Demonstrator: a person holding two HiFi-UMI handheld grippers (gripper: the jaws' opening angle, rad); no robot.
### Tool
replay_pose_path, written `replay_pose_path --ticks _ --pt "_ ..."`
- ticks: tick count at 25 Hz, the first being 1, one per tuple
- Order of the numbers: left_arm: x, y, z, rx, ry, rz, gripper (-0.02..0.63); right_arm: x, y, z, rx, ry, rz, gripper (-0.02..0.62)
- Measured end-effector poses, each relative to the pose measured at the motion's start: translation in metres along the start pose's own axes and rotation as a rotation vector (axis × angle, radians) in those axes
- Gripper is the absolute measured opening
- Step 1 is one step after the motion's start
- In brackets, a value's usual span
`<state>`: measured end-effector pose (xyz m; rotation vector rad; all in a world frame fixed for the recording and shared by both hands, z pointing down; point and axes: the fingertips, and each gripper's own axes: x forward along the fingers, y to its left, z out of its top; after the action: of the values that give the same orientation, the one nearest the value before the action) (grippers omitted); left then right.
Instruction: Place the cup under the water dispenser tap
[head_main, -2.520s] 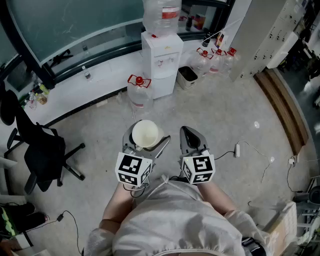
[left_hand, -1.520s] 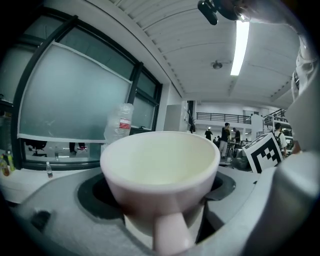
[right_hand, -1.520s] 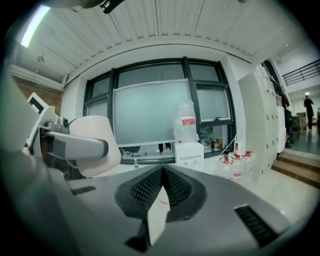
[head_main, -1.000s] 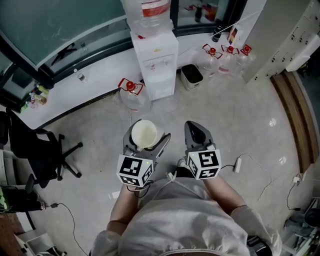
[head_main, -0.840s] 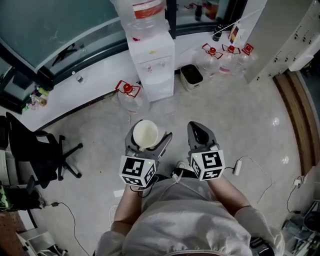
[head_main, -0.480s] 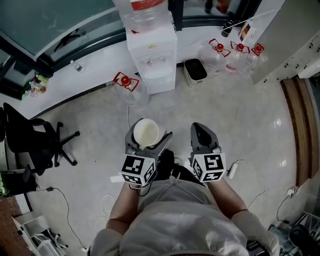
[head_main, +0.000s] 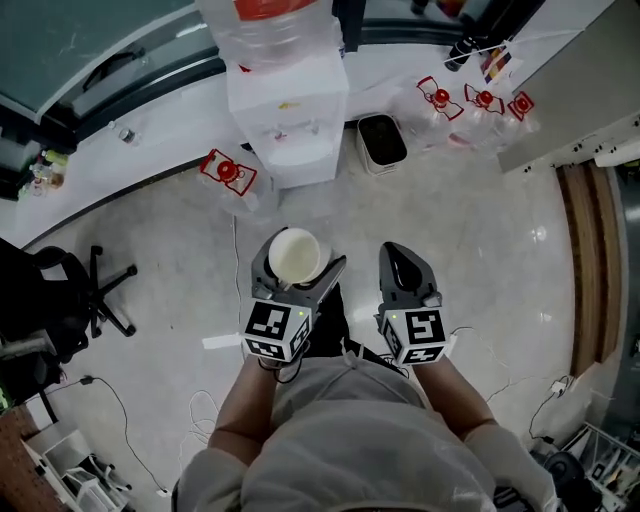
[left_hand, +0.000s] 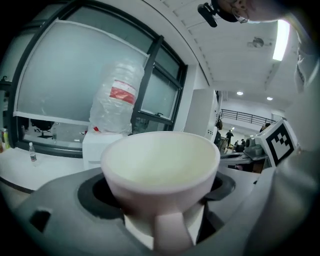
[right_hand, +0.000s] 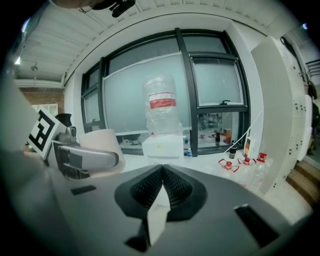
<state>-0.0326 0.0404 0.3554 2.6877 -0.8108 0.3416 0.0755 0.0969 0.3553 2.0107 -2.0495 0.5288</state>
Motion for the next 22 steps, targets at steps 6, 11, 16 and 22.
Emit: replay_pose_path --ticks 6,11,16,22 --pt "0.074 0.045 0.008 0.003 0.035 -0.004 0.471 0.082 -0.036 0.019 -0.031 0.051 0.003 0.026" --pt "0.113 0.074 -0.004 0.025 0.068 0.023 0.471 0.132 -0.055 0.017 -0.039 0.090 0.020 0.026" --pt "0.144 0.092 -0.026 0.036 0.054 0.053 0.471 0.169 -0.066 0.009 -0.023 0.116 0.035 0.026" --pt "0.169 0.107 -0.072 0.048 0.059 0.146 0.471 0.209 -0.071 -0.037 0.001 0.173 0.125 0.026"
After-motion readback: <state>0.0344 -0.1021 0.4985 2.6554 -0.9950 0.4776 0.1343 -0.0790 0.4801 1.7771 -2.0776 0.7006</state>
